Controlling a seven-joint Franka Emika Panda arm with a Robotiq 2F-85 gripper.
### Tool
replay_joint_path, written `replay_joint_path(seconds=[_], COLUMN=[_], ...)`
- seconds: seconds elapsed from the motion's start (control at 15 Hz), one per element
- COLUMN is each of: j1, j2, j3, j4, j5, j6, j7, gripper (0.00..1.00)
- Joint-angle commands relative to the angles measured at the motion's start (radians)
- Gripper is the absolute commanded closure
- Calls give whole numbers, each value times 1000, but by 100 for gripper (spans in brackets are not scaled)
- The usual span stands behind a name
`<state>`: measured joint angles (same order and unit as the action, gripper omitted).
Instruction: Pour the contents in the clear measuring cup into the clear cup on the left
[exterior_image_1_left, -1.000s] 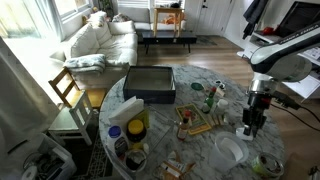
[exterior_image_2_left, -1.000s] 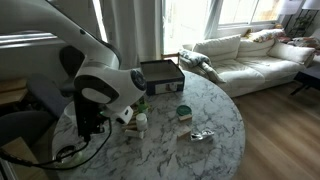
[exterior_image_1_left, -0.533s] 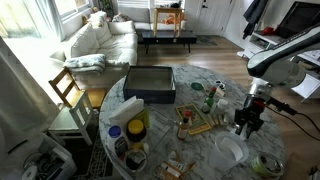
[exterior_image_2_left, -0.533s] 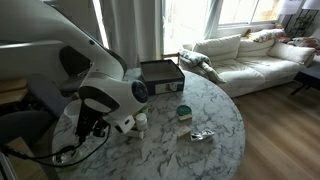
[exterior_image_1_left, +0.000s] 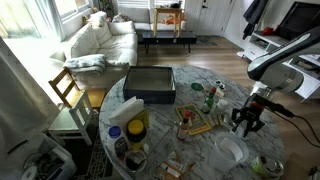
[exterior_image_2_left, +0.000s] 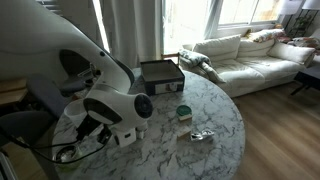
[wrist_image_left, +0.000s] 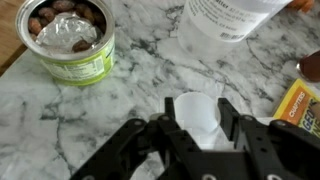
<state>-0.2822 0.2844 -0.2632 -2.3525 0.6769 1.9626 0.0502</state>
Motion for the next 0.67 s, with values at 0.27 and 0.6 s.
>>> replay_joint_path(seconds=[0.27,0.6], j1=[-41,-55], j2=[88,131], j3=[-3,-10], j4=[32,32], j5=[122,158], j6=[-174,-209], j7=[161,69], gripper=[78,78])
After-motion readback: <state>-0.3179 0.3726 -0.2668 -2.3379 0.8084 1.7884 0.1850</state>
